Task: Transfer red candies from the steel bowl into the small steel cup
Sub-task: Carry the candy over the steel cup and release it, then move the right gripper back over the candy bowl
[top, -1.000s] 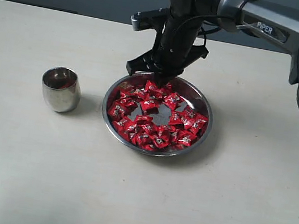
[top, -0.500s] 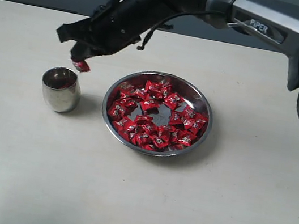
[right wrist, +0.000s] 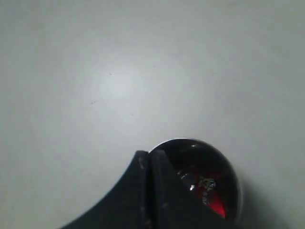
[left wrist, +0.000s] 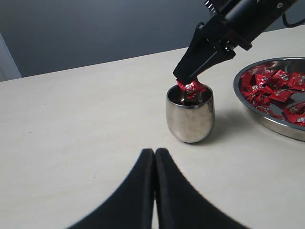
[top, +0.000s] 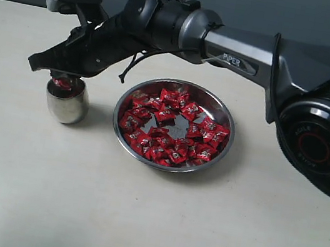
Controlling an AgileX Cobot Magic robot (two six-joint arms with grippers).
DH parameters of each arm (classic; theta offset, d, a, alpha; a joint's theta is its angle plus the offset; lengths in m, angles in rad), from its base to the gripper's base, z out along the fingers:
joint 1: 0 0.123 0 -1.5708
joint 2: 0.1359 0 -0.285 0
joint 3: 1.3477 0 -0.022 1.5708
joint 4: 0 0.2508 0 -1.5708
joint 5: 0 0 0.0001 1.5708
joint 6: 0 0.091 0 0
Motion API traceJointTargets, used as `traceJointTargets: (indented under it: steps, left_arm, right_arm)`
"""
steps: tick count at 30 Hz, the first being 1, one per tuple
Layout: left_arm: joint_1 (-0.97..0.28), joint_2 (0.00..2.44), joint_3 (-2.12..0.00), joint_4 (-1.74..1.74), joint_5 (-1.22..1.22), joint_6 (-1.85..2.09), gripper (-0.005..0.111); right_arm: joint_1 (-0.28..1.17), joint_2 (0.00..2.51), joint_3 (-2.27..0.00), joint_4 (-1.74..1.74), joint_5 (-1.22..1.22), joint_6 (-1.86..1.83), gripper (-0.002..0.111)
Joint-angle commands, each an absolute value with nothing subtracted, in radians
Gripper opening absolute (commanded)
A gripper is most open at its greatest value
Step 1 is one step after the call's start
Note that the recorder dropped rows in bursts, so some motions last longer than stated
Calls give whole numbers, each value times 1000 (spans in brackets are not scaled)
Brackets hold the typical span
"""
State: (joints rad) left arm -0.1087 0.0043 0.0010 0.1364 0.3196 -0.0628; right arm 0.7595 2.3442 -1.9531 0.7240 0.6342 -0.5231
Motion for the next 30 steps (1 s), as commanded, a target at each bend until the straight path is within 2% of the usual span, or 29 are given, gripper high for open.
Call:
traceJointTargets:
  steps: [1, 5, 11, 13, 17, 21, 25, 30]
  left_arm:
    - [-112, 0, 0, 135, 310, -68, 0]
    - [-112, 0, 0, 135, 310, -68, 0]
    - [-112, 0, 0, 135, 310, -68, 0]
    - [-112, 0, 0, 135, 310, -68, 0]
    - [-112, 0, 0, 135, 310, -68, 0]
    - [-112, 0, 0, 135, 310, -68, 0]
    - [-112, 0, 0, 135, 310, -68, 0]
    - [-112, 0, 0, 135, 310, -68, 0]
  right_arm:
    - [757, 2346, -1953, 705, 595, -531, -1]
    - [757, 2346, -1953, 660, 591, -531, 2]
    - [756, 2346, -1953, 627, 613, -531, 37]
    - [756, 2346, -1953, 625, 614, -531, 41]
    - [756, 2311, -1953, 538, 628, -502, 40]
    - [756, 2253, -1953, 189, 681, -211, 37]
    - [753, 2233, -1953, -155, 852, 65, 34]
    - [708, 2268, -1953, -181, 1037, 67, 34]
